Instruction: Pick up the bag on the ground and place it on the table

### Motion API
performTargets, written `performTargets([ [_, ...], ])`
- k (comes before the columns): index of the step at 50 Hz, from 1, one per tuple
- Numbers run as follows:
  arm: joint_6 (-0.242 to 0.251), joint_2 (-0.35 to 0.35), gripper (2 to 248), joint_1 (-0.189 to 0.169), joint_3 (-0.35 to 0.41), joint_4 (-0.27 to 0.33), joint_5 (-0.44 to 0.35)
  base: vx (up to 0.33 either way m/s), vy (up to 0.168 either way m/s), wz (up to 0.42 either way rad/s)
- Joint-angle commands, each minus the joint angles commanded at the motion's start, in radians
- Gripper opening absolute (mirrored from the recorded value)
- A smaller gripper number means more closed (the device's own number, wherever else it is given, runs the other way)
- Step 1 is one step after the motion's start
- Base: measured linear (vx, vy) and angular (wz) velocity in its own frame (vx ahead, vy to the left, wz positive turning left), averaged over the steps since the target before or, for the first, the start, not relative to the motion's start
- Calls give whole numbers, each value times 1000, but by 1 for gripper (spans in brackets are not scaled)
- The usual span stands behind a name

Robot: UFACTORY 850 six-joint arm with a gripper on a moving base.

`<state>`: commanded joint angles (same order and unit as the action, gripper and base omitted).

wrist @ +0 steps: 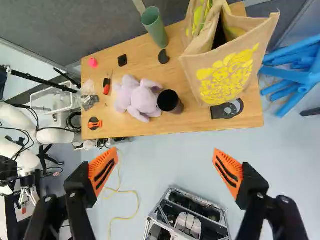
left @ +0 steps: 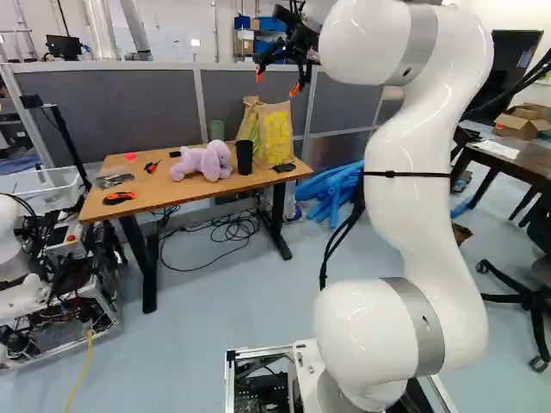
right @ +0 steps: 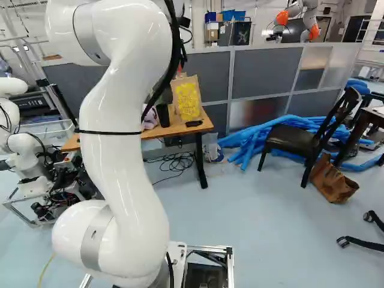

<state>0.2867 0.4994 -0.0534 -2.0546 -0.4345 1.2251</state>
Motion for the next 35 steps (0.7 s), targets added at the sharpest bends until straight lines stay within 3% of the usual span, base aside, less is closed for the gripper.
performTargets([
  [35, -6, -16, 247, 1, 40, 9, -43, -8, 1, 1],
])
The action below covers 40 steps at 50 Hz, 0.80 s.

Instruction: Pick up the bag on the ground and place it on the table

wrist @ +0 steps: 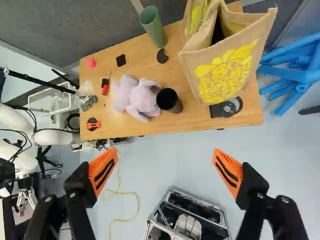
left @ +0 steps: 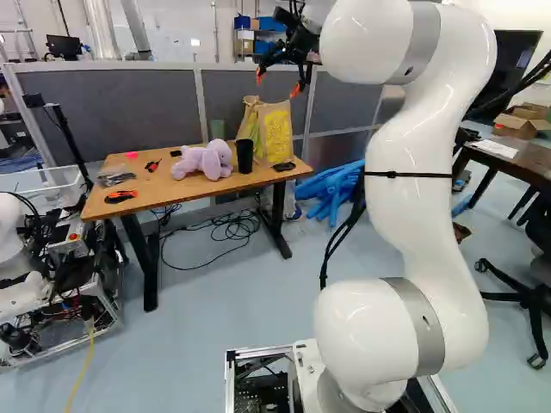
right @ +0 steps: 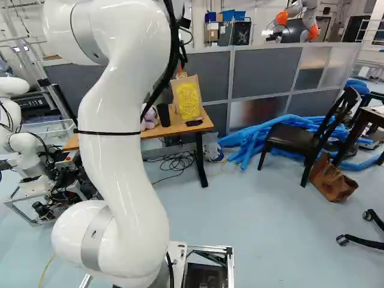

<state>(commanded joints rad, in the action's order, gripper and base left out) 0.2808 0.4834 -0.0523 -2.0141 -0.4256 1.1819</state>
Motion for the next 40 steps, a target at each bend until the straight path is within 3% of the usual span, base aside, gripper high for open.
performTargets([
  [40, -29, -79, 247, 5, 200, 44, -214, 0, 0, 0],
])
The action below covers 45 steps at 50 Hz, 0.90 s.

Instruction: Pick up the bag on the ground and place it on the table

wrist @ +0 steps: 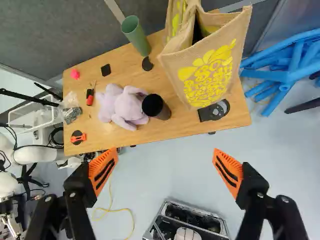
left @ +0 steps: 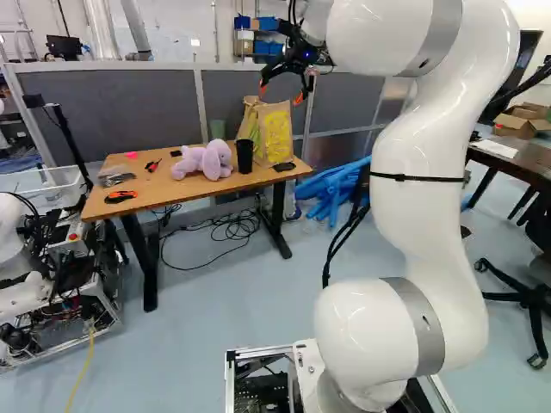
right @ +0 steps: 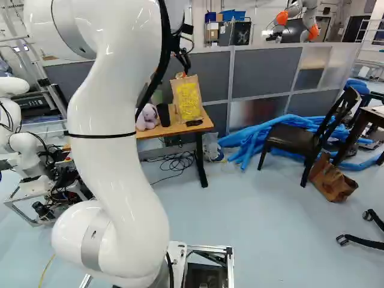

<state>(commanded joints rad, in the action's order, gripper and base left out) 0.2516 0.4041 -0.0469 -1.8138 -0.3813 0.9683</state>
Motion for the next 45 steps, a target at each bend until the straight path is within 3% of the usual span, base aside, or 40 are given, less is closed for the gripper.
performTargets([
  [23, -28, -76, 247, 5, 193, 43, -206, 0, 0, 0],
  [45, -62, -169, 247, 12, 428, 95, -457, 0, 0, 0],
])
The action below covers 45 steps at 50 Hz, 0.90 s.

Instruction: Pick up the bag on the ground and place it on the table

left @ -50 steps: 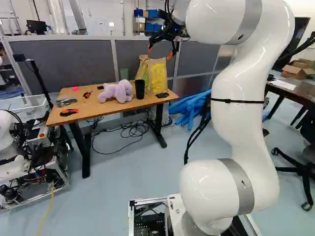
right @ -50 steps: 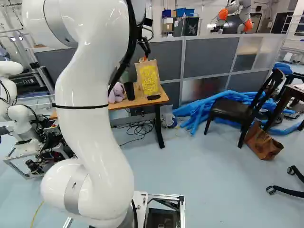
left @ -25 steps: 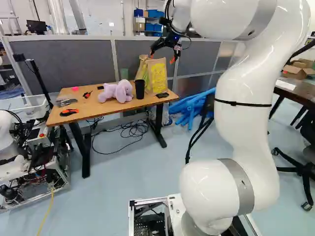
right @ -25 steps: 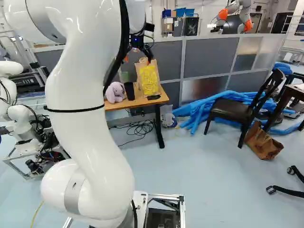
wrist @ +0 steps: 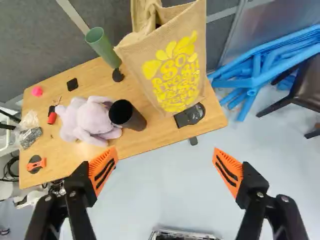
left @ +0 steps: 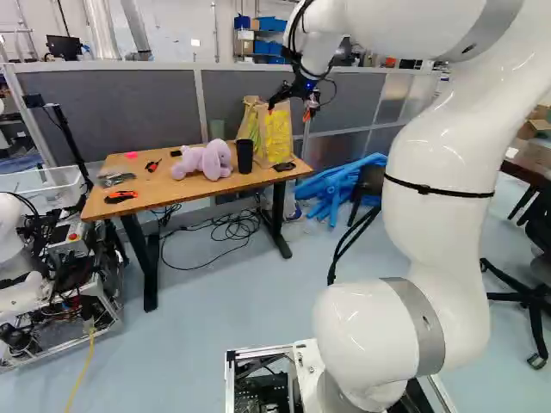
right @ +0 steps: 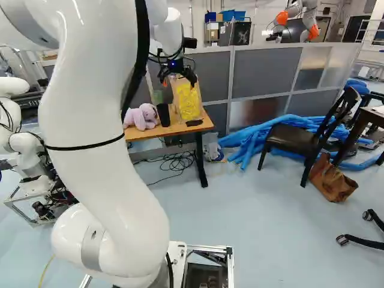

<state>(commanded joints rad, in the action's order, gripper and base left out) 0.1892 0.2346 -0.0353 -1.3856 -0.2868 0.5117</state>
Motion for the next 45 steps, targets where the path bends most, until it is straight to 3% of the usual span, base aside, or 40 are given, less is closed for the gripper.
performTargets([
  [45, -85, -230, 247, 16, 581, 128, -620, 0, 0, 0],
])
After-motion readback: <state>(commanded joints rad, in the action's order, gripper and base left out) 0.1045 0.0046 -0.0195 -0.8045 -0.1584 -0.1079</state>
